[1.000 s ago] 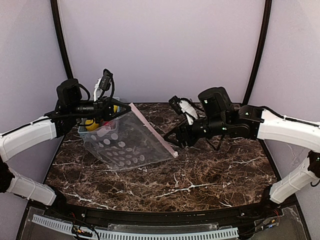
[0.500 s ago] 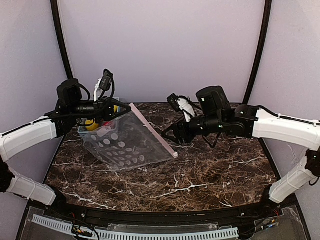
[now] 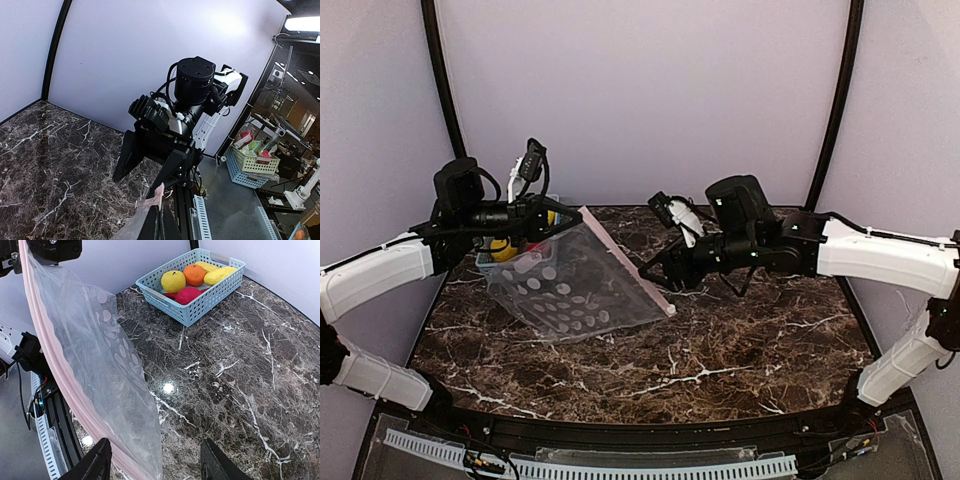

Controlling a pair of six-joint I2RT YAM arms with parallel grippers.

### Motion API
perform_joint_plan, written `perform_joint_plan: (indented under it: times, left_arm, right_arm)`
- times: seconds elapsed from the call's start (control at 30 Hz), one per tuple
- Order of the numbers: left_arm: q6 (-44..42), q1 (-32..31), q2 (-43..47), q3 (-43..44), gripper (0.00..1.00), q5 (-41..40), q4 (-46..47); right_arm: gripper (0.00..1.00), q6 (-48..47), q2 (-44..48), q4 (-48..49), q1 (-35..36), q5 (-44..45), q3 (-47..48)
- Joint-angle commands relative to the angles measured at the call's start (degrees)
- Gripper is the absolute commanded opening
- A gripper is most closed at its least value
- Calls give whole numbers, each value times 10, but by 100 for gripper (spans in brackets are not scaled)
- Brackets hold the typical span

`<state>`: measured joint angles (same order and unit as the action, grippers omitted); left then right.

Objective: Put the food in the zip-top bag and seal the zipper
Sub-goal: Pass from the left arm to the right

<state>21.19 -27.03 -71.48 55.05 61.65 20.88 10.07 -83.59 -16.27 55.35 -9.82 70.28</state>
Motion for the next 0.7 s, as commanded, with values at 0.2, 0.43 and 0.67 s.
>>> perform_joint_plan:
  times: [0.2, 0.43, 0.67]
  left_arm:
    - [-9, -3, 2, 12, 1, 4, -2]
    - [-9, -3, 0, 12, 1, 4, -2]
    - [-9, -3, -1, 12, 1, 3, -3]
  right_arm:
    - [47, -12, -15, 26, -4, -26, 11]
    - [40, -14, -25, 37, -4, -48, 14]
    - [32, -10, -26, 75, -3, -94, 10]
